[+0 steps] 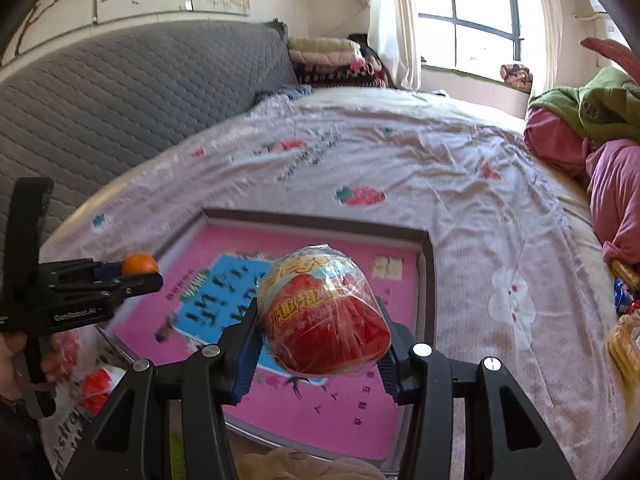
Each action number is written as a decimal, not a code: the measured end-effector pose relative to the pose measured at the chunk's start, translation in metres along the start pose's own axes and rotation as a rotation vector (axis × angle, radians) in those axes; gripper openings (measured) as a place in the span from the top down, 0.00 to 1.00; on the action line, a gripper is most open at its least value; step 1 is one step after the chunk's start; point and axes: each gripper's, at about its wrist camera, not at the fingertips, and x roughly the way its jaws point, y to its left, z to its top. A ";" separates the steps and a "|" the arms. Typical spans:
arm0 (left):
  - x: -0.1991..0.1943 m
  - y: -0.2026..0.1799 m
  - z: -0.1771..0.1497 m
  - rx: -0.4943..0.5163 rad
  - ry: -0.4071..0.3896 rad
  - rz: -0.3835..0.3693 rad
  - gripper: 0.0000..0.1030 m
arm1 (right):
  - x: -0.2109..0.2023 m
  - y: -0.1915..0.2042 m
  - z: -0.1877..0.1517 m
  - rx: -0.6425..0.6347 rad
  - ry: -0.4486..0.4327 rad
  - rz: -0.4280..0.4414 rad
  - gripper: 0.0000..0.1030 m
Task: Organize objects
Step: 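Lower the orange onto the pink book and open left tool while right tool releases the egg, then withdraw both open tools back from the tray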
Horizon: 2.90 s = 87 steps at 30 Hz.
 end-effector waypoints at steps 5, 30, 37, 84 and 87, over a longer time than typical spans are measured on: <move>0.012 0.003 -0.004 0.000 0.040 0.000 0.61 | 0.013 -0.004 -0.009 0.002 0.061 -0.015 0.51; 0.029 0.003 -0.008 0.023 0.093 0.031 0.60 | 0.034 -0.009 -0.023 0.021 0.152 -0.042 0.51; 0.029 0.004 -0.007 0.024 0.097 0.029 0.60 | 0.034 -0.011 -0.024 0.026 0.155 -0.044 0.51; -0.023 -0.004 0.009 0.022 -0.018 -0.012 0.36 | -0.003 -0.014 -0.009 0.035 0.037 -0.060 0.44; -0.030 -0.007 0.008 0.026 -0.027 -0.012 0.36 | -0.007 -0.014 -0.007 0.038 0.028 -0.059 0.44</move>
